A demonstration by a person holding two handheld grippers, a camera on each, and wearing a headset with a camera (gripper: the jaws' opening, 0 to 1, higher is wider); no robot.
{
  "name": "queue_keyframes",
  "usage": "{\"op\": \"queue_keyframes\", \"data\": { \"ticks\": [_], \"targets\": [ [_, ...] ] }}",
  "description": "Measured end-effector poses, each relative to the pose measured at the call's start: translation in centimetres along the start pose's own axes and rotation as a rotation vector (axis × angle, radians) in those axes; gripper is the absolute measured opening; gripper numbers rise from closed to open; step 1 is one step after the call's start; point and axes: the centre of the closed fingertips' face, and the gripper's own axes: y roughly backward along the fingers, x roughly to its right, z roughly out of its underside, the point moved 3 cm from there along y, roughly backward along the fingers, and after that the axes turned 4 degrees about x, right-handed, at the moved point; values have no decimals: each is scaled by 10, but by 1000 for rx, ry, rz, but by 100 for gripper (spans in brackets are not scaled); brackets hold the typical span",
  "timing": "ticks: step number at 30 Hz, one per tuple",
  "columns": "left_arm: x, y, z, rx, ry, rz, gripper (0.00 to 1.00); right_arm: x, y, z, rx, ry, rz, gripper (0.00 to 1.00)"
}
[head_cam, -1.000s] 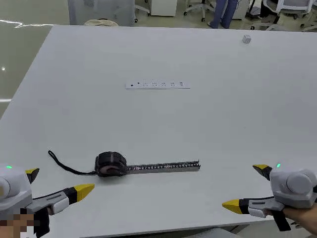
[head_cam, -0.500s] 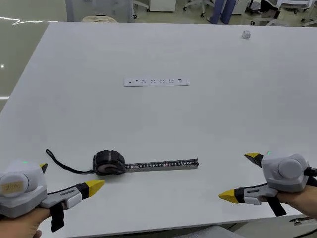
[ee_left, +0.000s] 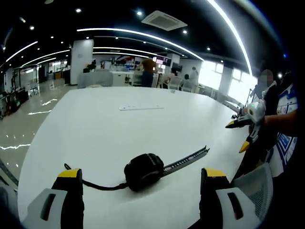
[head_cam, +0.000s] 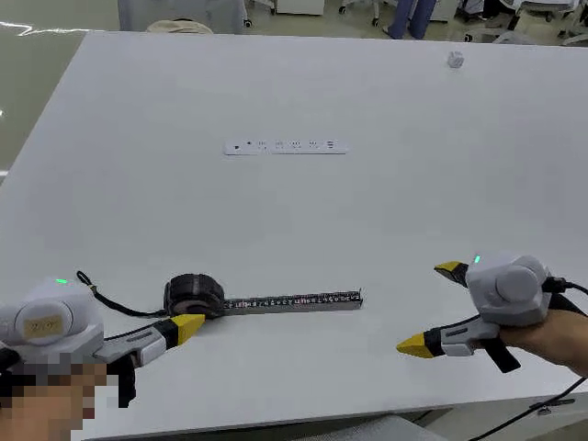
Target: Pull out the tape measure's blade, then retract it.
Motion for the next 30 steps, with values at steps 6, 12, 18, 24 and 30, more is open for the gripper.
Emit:
{"op": "queue_keyframes", "data": {
  "ticks": [6,12,18,24,30],
  "targets": [
    [9,-8,5,-11,-3,-4,100,5,-7,-7,-20,35,-47,90],
    [15,-15,10,-22,-11,-13,100,6,-16,-11,-40,71,-78,89],
    [18,-22,8,-9,-39,-40,100,7,-28,-18,-62,115,-118,88],
    [18,-29,6,-2,-42,-58,100,2,-40,-27,-75,200,-194,86],
    [12,-34,-3,33,-47,-118,100,1,-54,-30,-130,311,-254,79]
  ]
}}
